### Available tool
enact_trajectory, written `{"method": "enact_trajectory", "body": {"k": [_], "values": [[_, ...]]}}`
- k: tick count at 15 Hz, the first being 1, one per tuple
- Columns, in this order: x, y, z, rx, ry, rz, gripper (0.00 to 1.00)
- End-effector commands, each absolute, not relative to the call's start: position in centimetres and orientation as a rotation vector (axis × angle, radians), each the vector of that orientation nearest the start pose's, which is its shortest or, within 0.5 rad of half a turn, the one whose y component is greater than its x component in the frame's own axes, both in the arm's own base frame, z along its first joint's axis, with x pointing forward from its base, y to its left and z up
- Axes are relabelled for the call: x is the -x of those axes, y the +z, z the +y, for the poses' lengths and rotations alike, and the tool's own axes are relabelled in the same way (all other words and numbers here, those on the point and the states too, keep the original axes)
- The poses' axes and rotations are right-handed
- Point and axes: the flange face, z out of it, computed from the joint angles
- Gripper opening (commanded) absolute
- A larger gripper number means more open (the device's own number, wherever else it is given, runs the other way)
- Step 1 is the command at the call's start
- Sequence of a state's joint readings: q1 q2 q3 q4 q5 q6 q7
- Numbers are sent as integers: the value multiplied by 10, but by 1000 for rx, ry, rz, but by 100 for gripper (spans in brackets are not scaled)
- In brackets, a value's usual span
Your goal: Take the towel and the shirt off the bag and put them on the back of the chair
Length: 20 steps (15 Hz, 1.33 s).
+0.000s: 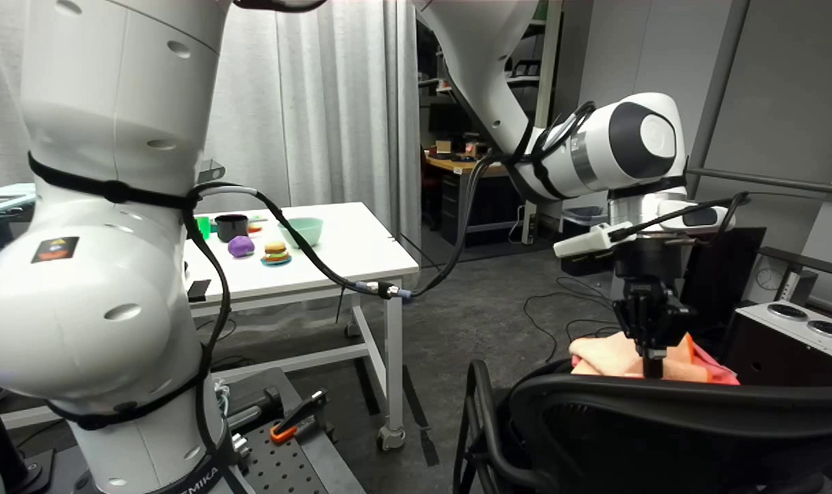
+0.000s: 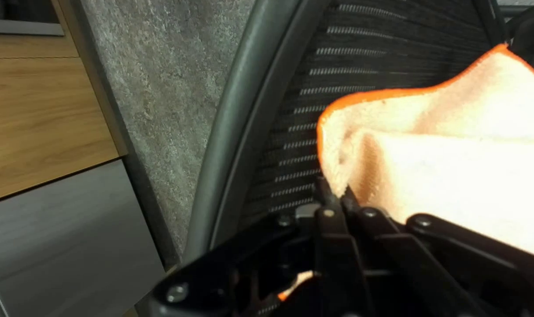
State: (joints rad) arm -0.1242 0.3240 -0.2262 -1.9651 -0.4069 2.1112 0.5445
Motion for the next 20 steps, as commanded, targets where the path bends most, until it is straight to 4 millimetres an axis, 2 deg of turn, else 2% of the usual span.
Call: {"method": "enact_trajectory", "body": {"k": [1, 3, 7, 12, 14, 20], "values": [[-560, 323, -216, 3379, 220, 1116, 0], [-561, 340, -213, 3380, 192, 1085, 0], [-561, 392, -206, 3364, 95, 984, 0], [-555, 458, -201, 3260, -44, 912, 0], [-548, 480, -205, 3219, -70, 884, 0], [-516, 522, -228, 3113, -87, 828, 0]]}}
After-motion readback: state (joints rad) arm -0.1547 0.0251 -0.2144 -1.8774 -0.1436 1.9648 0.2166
